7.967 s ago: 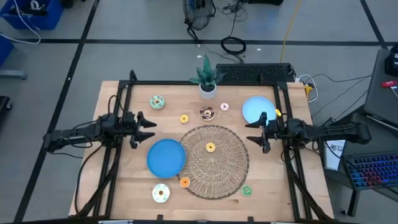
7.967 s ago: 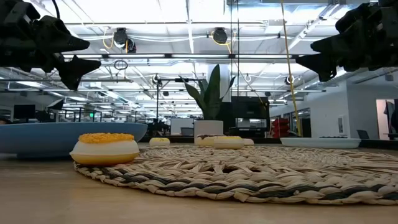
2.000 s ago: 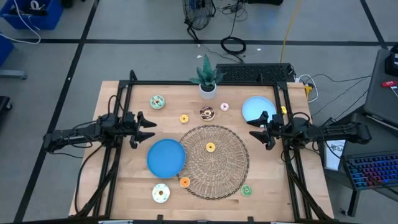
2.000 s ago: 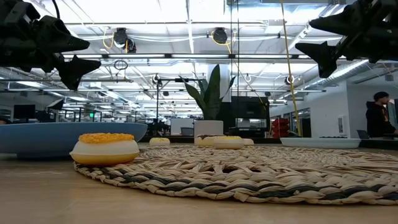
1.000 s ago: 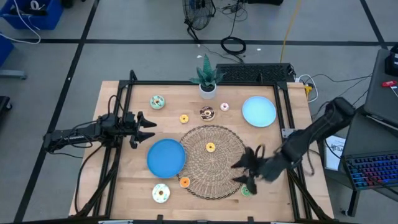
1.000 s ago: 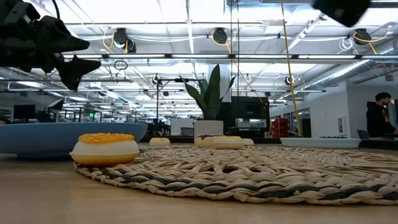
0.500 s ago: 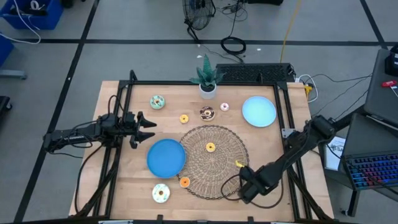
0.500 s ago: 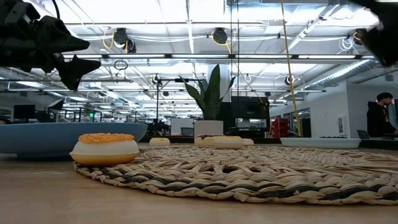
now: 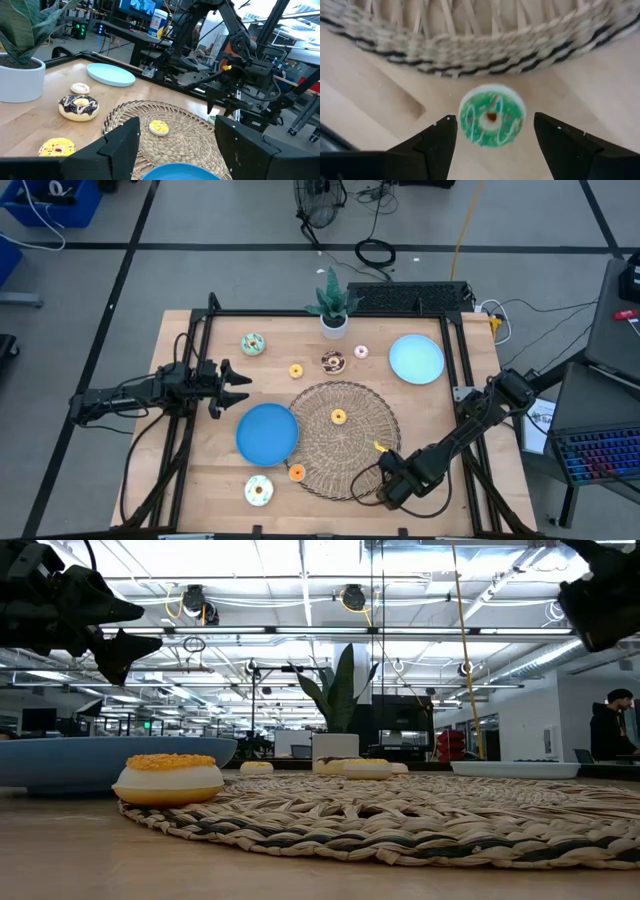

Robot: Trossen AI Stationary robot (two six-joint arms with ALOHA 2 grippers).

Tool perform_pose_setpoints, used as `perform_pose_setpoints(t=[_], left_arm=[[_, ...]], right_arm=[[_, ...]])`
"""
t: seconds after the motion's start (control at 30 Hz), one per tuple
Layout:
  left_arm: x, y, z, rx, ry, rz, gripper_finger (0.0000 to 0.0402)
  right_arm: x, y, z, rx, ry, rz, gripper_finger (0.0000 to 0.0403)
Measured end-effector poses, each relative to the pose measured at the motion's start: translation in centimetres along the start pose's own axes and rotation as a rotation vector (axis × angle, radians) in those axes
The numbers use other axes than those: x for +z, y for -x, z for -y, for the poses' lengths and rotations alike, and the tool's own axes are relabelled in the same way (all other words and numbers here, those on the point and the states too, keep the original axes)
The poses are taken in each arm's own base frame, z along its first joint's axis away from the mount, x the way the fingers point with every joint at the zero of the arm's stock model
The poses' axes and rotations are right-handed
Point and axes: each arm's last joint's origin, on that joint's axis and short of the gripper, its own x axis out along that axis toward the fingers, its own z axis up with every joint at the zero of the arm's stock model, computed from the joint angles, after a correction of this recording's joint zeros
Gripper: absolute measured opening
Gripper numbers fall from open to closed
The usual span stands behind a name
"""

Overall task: Pick & Place donuts
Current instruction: Put the small green donut on the light blue plate

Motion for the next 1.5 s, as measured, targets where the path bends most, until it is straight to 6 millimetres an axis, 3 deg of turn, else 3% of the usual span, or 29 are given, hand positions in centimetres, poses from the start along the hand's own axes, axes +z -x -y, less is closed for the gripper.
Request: perform_pose_setpoints(t=[0.37,0.83,1.17,1.3,1.5], left_arm=[[0.0,0.0,0.0,0.0,0.0,0.0,0.0255],[0.0,0.0,0.0,0.0,0.0,0.0,0.0255],[0.0,0.0,0.0,0.0,0.0,-0.001,0.0255],[0.0,0.0,0.0,-0.001,0.0,-0.001,0.0255],[0.0,0.0,0.0,0.0,0.0,0.0,0.0255]], right_arm=[[0.0,-2.0,0.9,0.068,-0.015,-0.005,0.0251],[0.0,-1.7,1.2,0.062,-0.018,-0.005,0.0251],[0.2,-1.3,2.4,-0.044,-0.037,0.016,0.0251],[0.6,-0.1,1.9,-0.076,-0.008,0.027,0.0251],[0.9,3.3,1.0,-0.171,-0.007,0.116,0.0251]])
